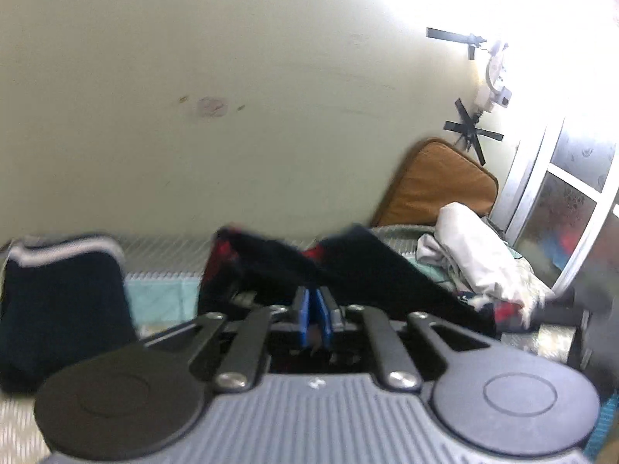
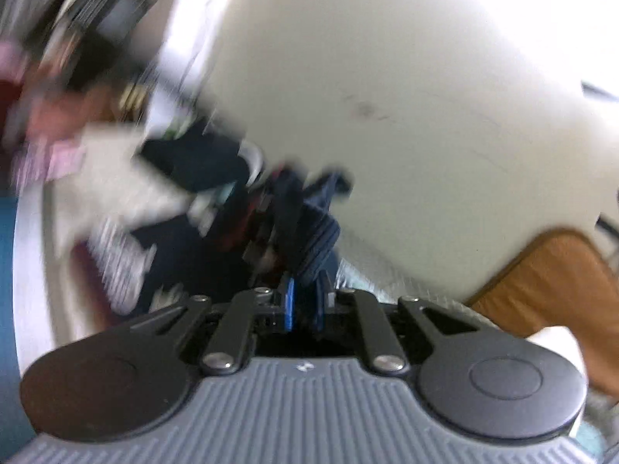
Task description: Fold small clothes
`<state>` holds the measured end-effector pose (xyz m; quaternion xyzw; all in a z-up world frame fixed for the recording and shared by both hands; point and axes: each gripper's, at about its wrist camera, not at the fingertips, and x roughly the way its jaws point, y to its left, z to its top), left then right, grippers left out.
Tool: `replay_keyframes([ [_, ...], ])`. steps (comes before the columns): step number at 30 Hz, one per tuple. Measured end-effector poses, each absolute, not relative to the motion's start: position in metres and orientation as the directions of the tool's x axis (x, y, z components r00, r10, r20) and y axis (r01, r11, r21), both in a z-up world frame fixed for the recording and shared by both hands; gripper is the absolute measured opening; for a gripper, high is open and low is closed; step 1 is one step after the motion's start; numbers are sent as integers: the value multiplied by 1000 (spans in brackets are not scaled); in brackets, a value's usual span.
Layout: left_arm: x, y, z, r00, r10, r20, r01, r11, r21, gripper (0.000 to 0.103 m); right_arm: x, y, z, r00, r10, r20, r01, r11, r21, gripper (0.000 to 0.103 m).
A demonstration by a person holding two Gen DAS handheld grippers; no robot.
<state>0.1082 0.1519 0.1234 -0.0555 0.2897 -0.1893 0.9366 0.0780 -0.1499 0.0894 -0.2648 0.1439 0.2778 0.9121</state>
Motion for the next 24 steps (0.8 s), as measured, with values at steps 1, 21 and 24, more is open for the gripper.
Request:
replay_keyframes([
  [1,103,153,120,758,-380,-531,309,925,-222,22,69,-143,72,807,408,-427,-580,681,-446,13],
  [21,134,200,63,674,-327,-662,-13,891,-453,88,61,-265,64,824,434,-365,-332,891,311,51],
  [24,147,194,58,642,-384,-664,6,868,-496,46,87,-272,46,796,453,-401,-236,843,483,53],
])
